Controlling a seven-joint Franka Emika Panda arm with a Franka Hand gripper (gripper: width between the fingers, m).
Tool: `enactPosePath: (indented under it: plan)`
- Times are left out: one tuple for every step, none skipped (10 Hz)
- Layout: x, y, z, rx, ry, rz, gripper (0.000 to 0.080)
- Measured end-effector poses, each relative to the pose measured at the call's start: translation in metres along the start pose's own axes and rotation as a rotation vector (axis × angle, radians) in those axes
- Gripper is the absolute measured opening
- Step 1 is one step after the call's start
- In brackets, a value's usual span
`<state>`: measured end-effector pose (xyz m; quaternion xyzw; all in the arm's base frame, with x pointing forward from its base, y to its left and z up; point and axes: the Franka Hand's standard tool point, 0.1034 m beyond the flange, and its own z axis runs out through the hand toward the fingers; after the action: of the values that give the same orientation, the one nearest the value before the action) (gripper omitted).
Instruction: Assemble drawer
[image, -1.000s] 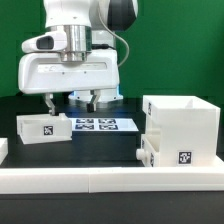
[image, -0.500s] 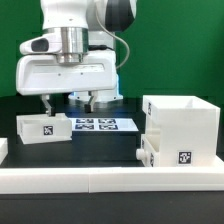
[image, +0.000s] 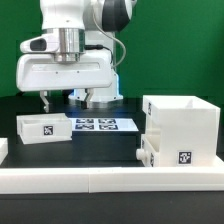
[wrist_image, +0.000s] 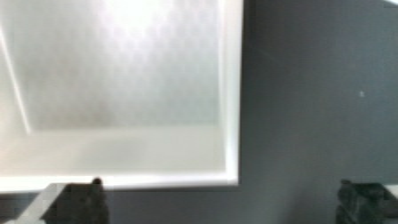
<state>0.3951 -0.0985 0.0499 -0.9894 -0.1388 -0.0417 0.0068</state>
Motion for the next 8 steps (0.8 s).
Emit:
enactPosePath:
  plan:
    - [0.000,0.000,0.000,0.001,-0.001,0.000,0.0648]
    - [0.000,0.000,0.001,0.002,-0.002,0.000,0.0648]
    - [0.000,0.000,0.001,0.002,-0.002,0.000,0.0648]
    - [0.000,-0.001,0.001,0.002,-0.003,-0.001,0.0648]
    - [-0.009,-0.001,0.007,0.008,-0.012,0.006,0.0648]
    - [-0.023,-0.004,0.016,0.024,-0.033,0.027,0.0648]
    - [-0.028,-0.008,0.023,0.029,-0.039,0.027,0.0648]
    - [-0.031,-0.011,0.029,0.032,-0.041,0.026,0.0648]
